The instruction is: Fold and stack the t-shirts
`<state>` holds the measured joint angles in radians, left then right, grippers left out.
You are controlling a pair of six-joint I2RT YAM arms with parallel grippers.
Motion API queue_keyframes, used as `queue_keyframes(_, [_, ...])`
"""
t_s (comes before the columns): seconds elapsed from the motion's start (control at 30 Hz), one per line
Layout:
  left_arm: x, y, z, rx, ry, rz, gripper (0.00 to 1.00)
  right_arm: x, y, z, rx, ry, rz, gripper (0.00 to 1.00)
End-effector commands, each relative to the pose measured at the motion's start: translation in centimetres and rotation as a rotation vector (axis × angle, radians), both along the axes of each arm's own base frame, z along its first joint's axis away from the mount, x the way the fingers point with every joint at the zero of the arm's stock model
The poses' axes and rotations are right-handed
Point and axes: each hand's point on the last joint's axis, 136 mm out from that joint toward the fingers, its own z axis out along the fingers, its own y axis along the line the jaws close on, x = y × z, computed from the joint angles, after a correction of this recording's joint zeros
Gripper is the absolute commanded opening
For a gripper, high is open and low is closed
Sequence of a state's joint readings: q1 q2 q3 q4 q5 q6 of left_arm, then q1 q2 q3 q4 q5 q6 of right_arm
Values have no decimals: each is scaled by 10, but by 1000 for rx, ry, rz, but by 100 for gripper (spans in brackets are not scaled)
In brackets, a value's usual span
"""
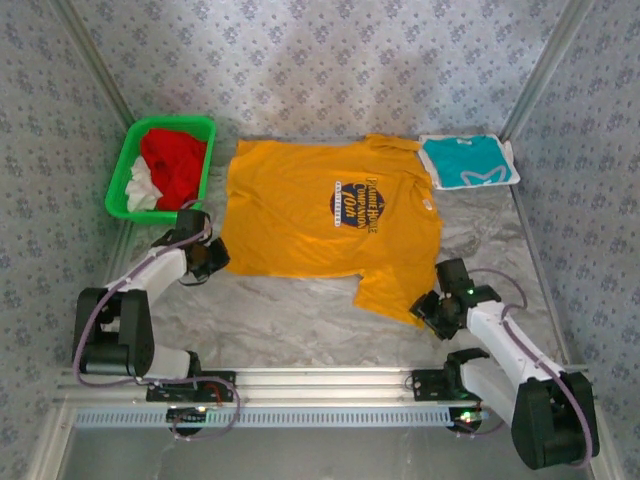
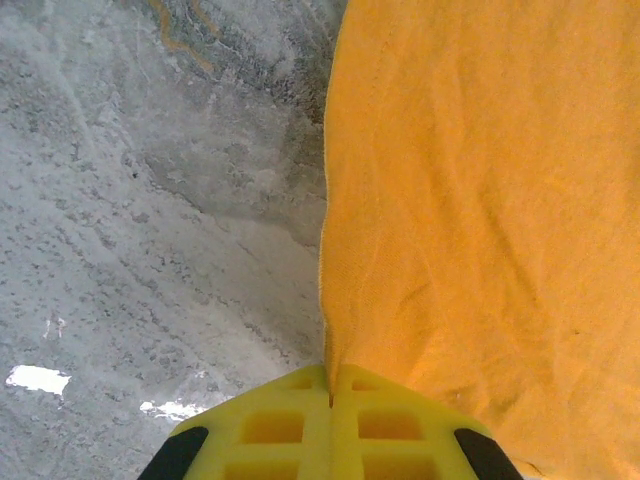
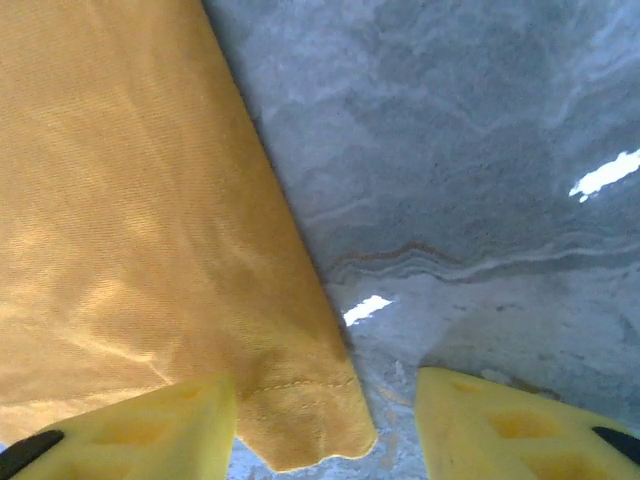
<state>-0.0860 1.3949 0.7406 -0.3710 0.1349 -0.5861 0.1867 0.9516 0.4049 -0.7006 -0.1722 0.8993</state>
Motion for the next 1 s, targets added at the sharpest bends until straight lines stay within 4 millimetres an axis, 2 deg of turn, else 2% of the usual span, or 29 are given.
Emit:
queue_keyframes(0.0, [-4,-1,2,-9,-2,8,0,14,17,2,69,-46,45,37])
queue_keyframes(0.1, [-5,1,4,-5,-9,15,0,18,16,10,66,-57,62,17])
queue_keyframes(0.23, [-8,2,10,1,-24,21,0,26,8,24,54,-100,41,0])
queue_keyframes(0.33, [-14,5,14,14,-27,23,0,27,1,36,40,-131,23,0])
queue_keyframes(0.5, [-25,10,16,18,-33,39,0,24,-4,42,43,-117,7,0])
queue_keyframes(0.67, [-41,12,21,24,-8,40,0,6,-11,54,13,-76,-24,0])
queue_keyframes(0.9, [-84,7,34,-43,-28,64,0,-14,-28,103,-50,-148,-72,0])
queue_keyframes(0.97, [-98,6,38,-61,-26,69,0,-18,-32,111,-65,-163,-78,0])
